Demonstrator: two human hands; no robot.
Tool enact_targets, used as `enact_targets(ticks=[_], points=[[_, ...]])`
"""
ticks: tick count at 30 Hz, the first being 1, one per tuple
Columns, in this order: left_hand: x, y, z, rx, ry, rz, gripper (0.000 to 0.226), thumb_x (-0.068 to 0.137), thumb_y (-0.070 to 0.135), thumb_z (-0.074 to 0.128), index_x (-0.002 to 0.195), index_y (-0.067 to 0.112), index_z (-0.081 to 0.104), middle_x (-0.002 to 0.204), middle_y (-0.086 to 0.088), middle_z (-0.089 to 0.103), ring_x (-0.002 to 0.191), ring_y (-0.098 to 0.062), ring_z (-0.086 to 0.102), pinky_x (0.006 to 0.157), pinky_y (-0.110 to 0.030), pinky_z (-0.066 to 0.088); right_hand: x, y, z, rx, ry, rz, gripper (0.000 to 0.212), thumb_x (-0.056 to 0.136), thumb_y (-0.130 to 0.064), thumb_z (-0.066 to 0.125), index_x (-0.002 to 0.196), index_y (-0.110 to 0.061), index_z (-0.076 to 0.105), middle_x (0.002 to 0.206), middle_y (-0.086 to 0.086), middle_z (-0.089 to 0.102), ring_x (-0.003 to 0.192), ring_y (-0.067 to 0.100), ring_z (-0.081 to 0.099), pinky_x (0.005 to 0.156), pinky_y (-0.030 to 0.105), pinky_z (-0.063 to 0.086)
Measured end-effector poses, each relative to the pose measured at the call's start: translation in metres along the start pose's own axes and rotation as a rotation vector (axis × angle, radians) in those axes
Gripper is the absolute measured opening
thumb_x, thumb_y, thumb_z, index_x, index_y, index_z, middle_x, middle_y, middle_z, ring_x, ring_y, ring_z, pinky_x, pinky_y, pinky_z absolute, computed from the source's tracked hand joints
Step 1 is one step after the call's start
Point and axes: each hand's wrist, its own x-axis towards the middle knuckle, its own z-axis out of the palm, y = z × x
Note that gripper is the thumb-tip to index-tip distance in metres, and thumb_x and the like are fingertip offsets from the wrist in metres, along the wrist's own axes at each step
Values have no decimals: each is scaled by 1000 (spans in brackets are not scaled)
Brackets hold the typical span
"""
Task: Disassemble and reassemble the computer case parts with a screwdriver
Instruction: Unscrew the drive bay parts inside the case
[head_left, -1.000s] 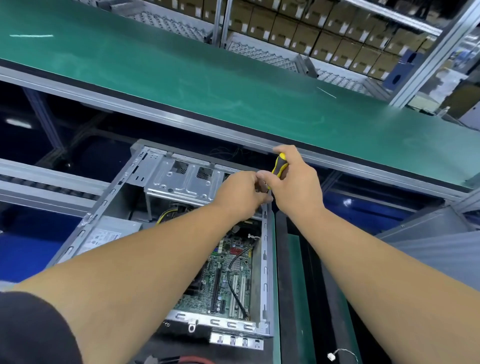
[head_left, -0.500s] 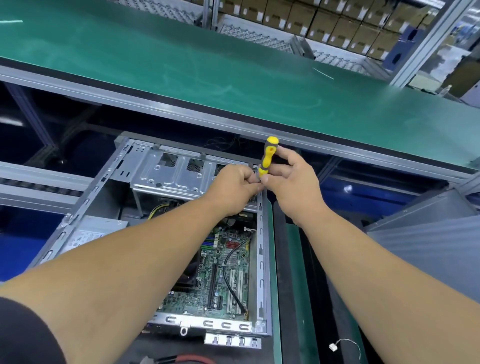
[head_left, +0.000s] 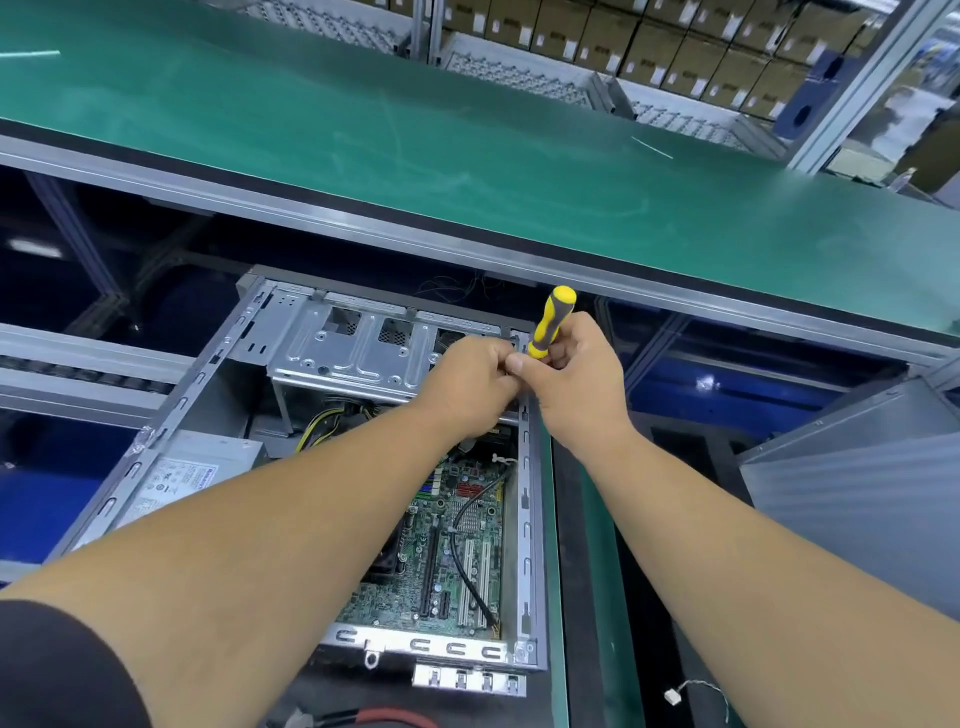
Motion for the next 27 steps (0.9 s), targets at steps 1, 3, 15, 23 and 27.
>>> enact_targets(ticks=[1,3,15,23,27], points=[[0,-1,-1,-8,-16,6,12,87,16,62,79,21,69,62,-7,65,49,-17,46,50,-33,43,1,1,-1,4,-35,10,31,84,-20,84,100,-33,60,88,-1,71,79,14,66,76,38,60],[-1,-2,-4,-11,-31,25,18,92,13,61,80,23,71,61,6,64,48,-10,48,51,-26,41,2,5,-2,15,-105,41,27,89,-17,79,104,-36,68,96,-2,75,92,21,71,89,46,60],[-20,30,-26,-298,287,44,18,84,42,63,97,30,64,67,8,51,58,-10,47,56,-31,43,0,14,13,-161,106,63,41,81,-39,84,59,-23,55,62,-8,59,54,4,49,50,22,36],[-3,78,-35,-57,236,124,31,82,41,83,82,17,64,61,10,47,58,-11,44,59,-31,43,-4,10,13,-178,43,1,21,89,-26,71,74,-25,55,67,-5,60,64,1,54,52,10,39],[-4,79,-45,34,98,200,10,96,33,66,95,23,66,59,11,51,55,-5,49,58,-30,46,-1,9,2,-154,-116,-41,20,92,-19,67,81,-35,60,77,-16,71,66,0,61,53,9,40]])
